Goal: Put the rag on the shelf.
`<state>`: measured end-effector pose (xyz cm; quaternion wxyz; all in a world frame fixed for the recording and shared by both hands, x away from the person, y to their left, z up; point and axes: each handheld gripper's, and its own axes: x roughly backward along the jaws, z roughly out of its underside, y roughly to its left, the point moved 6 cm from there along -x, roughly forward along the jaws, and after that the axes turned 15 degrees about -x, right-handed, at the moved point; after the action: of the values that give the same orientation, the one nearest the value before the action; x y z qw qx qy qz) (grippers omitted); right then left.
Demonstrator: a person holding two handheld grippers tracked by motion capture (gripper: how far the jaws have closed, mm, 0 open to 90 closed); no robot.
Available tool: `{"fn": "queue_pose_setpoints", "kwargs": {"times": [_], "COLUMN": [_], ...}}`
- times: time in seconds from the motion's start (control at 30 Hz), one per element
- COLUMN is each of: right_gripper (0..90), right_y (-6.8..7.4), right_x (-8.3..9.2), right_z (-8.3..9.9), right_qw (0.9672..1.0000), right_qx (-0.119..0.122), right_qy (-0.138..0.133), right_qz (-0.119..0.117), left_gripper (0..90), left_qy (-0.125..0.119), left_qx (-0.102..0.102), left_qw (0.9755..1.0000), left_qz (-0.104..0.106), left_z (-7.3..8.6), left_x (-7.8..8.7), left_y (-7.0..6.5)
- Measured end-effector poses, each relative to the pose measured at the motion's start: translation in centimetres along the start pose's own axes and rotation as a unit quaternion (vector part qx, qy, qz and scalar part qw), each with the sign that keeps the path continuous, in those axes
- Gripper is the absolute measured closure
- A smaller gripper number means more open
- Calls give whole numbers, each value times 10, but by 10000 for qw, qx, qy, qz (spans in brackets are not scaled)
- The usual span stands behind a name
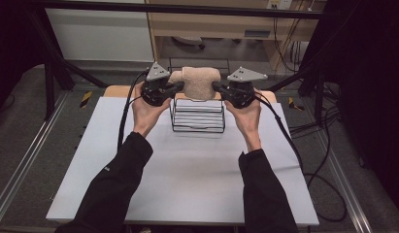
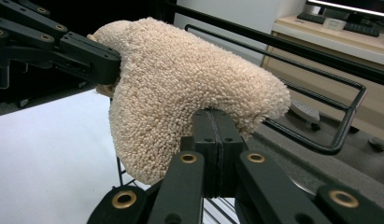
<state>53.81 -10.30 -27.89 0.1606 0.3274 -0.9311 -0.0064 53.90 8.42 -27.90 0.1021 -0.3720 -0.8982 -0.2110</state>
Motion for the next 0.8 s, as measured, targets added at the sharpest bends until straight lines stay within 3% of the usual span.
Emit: {"fn": "queue_pose_setpoints", "kwargs": {"times": [0.2, 0.53, 0.8], "right_gripper": [884, 832, 669], "right_y": [1, 5, 6], "right_x": [1, 21, 33], "right_z": [0, -9, -10], "right_qw": [10000, 9992, 9988], "right_qx": [11, -102, -296], "right_qy": [-31, -334, -257], "right_qz": [-8, -196, -301], "left_gripper": [864, 693, 493], "left_qy": [-36, -187, -50], "left_qx": [-21, 28, 100], "left_qw": [10000, 9998, 9999], "left_qz": [16, -37, -117], "left_z": [0, -8, 1], "left_x": [1, 22, 34], "left_y": [-2, -2, 1]}}
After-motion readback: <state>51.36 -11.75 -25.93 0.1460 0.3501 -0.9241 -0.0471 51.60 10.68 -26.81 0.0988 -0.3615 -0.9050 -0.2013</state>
